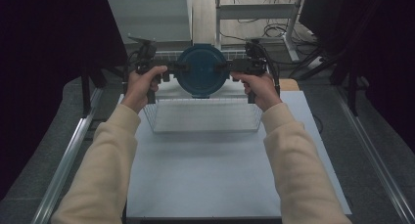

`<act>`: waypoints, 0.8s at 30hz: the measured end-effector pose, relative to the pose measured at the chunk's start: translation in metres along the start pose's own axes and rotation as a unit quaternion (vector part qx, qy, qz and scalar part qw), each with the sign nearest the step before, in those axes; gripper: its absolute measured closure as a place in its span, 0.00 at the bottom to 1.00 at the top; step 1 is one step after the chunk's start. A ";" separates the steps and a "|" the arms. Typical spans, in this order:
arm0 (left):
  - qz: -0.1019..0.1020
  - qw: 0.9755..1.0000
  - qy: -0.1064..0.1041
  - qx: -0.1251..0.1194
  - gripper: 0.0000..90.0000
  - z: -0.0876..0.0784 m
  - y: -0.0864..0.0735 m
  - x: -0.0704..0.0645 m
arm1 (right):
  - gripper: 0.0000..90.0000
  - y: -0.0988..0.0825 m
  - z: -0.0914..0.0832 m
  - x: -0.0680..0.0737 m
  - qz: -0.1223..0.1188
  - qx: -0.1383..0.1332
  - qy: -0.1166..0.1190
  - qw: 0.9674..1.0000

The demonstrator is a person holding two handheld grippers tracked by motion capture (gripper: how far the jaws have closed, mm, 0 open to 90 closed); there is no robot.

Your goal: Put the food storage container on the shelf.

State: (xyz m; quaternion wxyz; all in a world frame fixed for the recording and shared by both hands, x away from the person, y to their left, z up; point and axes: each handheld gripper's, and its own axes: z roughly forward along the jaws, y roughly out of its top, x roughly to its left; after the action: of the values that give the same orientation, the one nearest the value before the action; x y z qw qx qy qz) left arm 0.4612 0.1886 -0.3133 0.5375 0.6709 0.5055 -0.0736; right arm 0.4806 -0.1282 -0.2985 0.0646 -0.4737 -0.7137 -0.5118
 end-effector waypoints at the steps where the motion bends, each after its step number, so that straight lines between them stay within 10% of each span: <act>1: -0.006 1.000 -0.001 -0.002 0.42 0.002 0.000 0.002 | 0.43 0.002 0.002 -0.004 0.012 0.000 0.003 1.000; 24: -0.066 0.997 -0.021 -0.025 0.35 0.025 0.001 0.027 | 0.42 0.003 0.019 -0.029 0.124 -0.032 -0.003 0.992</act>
State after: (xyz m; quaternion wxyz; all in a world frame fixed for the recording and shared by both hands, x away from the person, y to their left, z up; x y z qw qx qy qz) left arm 0.4857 0.1853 -0.3404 0.5584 0.6207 0.5391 -0.1104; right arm 0.5061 -0.1307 -0.3224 0.1101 -0.5615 -0.6331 -0.5214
